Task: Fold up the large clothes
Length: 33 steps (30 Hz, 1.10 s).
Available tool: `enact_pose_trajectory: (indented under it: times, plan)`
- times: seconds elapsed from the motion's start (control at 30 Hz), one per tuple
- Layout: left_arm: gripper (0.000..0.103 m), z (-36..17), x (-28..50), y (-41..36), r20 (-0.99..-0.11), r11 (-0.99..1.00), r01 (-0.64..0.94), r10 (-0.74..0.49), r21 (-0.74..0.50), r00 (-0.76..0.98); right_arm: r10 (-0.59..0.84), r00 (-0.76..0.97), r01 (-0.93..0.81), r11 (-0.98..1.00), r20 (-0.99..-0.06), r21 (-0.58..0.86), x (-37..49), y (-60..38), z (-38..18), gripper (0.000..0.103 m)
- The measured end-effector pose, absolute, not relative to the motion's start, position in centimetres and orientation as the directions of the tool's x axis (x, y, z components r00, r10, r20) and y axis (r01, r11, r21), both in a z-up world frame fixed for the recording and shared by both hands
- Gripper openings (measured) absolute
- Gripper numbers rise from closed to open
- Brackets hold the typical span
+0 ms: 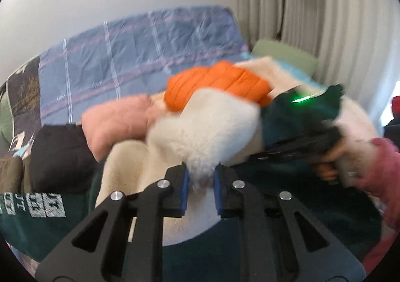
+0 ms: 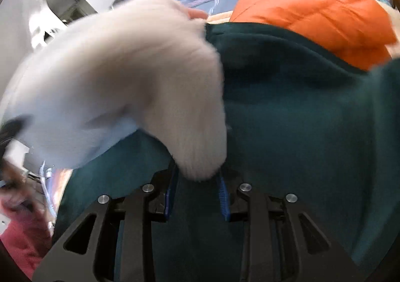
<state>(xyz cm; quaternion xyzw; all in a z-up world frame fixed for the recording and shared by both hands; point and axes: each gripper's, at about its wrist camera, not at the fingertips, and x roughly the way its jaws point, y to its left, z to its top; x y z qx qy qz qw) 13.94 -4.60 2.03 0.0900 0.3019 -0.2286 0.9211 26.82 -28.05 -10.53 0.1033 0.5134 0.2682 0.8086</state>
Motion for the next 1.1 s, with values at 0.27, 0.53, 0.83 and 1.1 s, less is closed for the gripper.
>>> enact_pose_trajectory:
  times: [0.27, 0.53, 0.83, 1.1]
  plan:
    - [0.016, -4.7, 9.5, -7.0, -0.697, 0.774, 0.633, -0.471, -0.031, 0.541, 0.36, 0.602, -0.209, 0.933, -0.713, 0.294, 30.9, -28.3, -10.2, 0.016]
    - [0.025, -10.9, 9.3, -10.3, -0.768, 0.717, 0.697, -0.451, -0.007, 0.456, 0.345, 0.64, -0.114, 0.926, -0.687, 0.359, 26.7, -33.6, -5.9, 0.032]
    - [0.045, -8.6, 8.8, -9.1, -0.736, 0.733, 0.679, -0.444, 0.029, 0.511, 0.653, 0.556, -0.472, 0.757, -0.514, 0.452, 23.0, -25.3, -1.0, 0.049]
    - [0.042, -7.7, 15.3, -0.9, -0.708, 0.942, 0.332, -0.207, 0.042, 0.675, 0.351, 0.526, -0.312, 0.927, -0.775, 0.208, 24.6, -24.2, -10.3, 0.032]
